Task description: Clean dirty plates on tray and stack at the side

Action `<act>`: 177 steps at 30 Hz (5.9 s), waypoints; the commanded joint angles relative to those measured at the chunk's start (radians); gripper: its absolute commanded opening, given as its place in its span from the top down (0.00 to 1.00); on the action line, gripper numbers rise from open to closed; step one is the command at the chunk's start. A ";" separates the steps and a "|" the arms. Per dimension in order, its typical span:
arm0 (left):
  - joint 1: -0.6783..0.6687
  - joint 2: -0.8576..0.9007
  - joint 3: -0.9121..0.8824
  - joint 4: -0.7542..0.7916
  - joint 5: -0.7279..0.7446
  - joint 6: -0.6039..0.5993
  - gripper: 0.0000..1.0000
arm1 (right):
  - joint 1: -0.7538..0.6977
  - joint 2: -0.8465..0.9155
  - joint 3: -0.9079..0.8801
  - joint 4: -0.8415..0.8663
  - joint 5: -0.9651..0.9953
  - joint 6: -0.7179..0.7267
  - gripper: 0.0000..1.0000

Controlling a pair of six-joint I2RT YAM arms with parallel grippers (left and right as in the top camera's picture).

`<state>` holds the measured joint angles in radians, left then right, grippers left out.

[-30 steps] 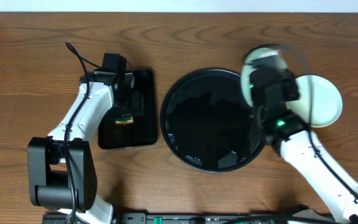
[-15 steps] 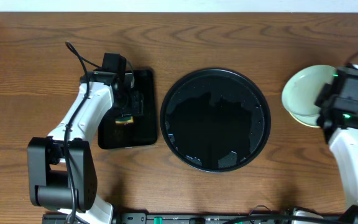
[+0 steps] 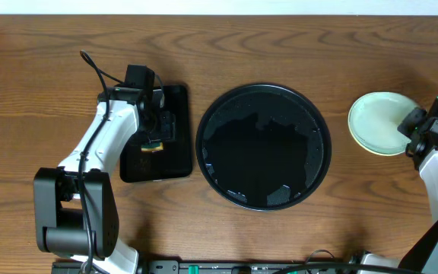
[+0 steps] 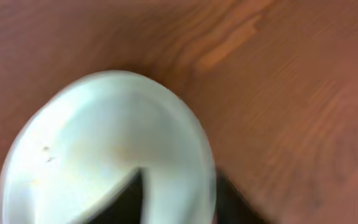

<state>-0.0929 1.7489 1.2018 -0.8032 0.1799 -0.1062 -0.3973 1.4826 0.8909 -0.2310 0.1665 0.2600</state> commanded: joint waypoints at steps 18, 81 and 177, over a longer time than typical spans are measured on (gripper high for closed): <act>0.005 -0.032 0.087 -0.222 -0.244 -0.136 0.16 | 0.227 -0.058 0.210 -0.479 -0.275 -0.180 0.01; 0.003 -1.063 -0.404 0.045 -0.146 -0.082 0.16 | 0.460 -1.265 -0.551 -0.113 -0.172 -0.189 0.01; 0.099 -1.748 -1.198 0.769 -0.163 0.060 0.15 | 0.476 -1.474 -0.885 0.156 -0.179 -0.321 0.01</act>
<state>0.0002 0.0093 0.0208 -0.0189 -0.0006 -0.1341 0.0700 0.0166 0.0067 -0.0704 -0.0082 -0.0486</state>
